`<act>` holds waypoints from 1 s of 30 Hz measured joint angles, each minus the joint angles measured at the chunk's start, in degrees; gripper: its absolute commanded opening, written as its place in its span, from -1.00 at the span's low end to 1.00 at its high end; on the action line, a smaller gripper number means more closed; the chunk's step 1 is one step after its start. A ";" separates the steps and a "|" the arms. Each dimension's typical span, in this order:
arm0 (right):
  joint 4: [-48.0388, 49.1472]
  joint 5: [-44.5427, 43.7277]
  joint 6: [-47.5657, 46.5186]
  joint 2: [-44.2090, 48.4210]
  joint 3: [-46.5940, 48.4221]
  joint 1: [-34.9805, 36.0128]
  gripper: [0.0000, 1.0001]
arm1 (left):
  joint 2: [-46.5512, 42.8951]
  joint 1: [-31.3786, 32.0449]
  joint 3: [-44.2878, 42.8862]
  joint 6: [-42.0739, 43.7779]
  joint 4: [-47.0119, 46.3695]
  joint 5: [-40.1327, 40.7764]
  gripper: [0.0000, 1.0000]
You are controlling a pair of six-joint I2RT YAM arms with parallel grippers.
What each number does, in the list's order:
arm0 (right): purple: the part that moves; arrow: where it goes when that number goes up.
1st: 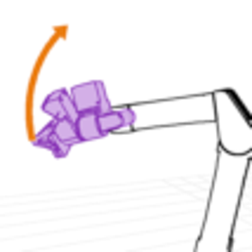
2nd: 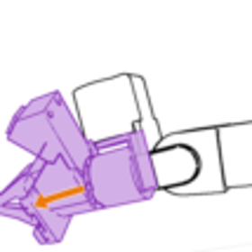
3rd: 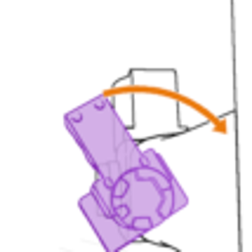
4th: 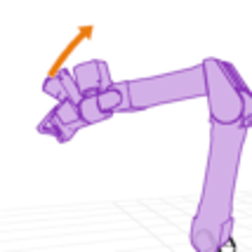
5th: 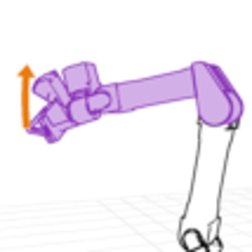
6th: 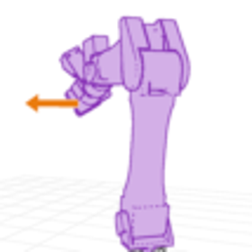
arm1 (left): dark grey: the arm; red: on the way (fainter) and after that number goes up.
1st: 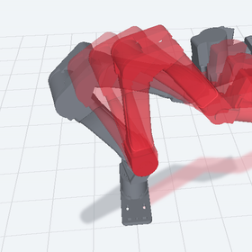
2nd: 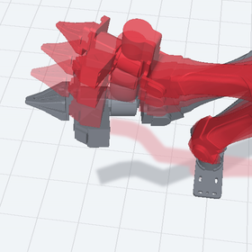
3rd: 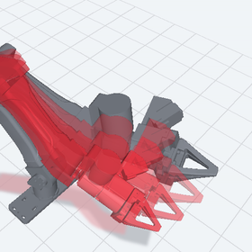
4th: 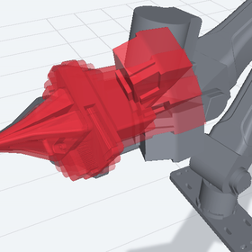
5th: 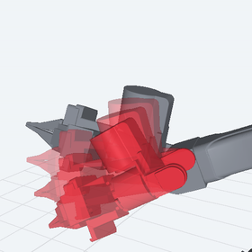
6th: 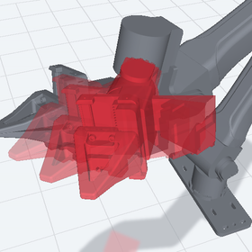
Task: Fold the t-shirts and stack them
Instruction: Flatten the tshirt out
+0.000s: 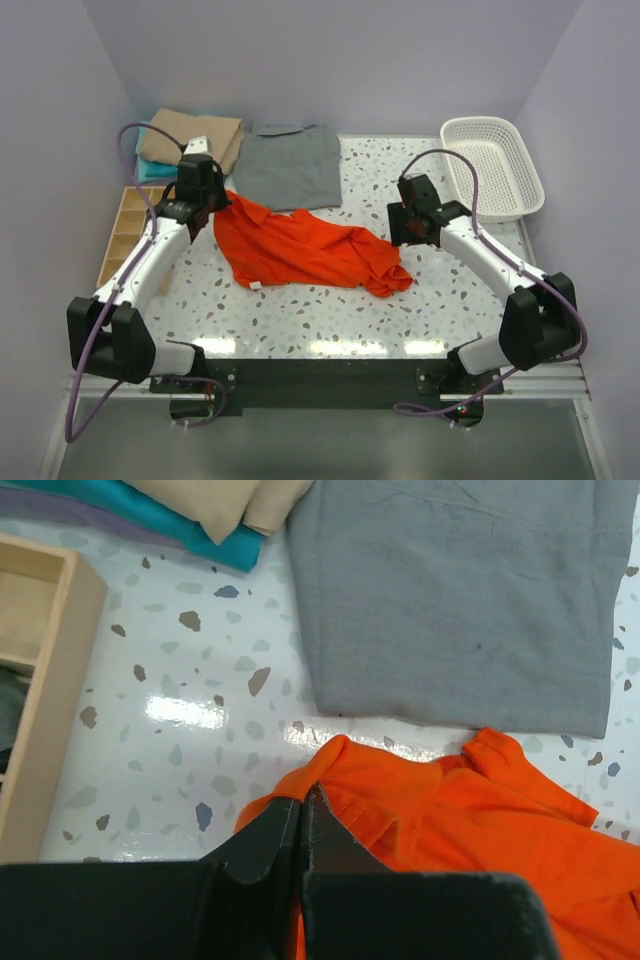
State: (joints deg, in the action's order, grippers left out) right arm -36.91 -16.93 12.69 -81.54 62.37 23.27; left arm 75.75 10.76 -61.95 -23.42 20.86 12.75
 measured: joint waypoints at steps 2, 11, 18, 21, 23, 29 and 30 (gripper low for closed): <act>0.20 1.55 0.37 -1.68 -0.02 -0.15 0.38 | 2.10 -0.35 0.04 -0.44 -0.59 -1.51 -1.00; 2.10 10.36 2.45 -4.26 -1.86 -2.32 0.35 | 9.75 -0.24 0.04 -2.08 -2.01 -6.43 -1.00; 7.54 22.73 7.41 -4.66 -7.65 -8.72 0.20 | 9.73 -0.24 0.04 -2.10 -3.17 -7.87 -1.00; 11.28 27.71 10.73 -5.33 -10.71 -10.84 0.06 | 9.73 -0.24 0.04 -2.08 -3.21 -8.13 -1.00; 13.77 30.53 12.87 -5.88 -12.41 -11.50 -0.13 | 9.73 -0.24 0.04 -2.08 -3.19 -8.24 -1.00; 20.28 36.52 18.05 -7.58 -15.06 -11.78 -1.00 | 9.73 -0.24 0.04 -2.08 -3.19 -8.79 -1.00; 21.22 37.20 18.40 -7.43 -15.43 -11.78 -1.00 | 9.73 -0.24 0.04 -2.05 -3.19 -8.92 -1.00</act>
State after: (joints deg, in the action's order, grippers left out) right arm -15.68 20.27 31.09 -88.97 46.94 11.49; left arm 85.47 10.52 -61.91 -25.47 17.67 3.84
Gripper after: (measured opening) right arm 0.039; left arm 0.018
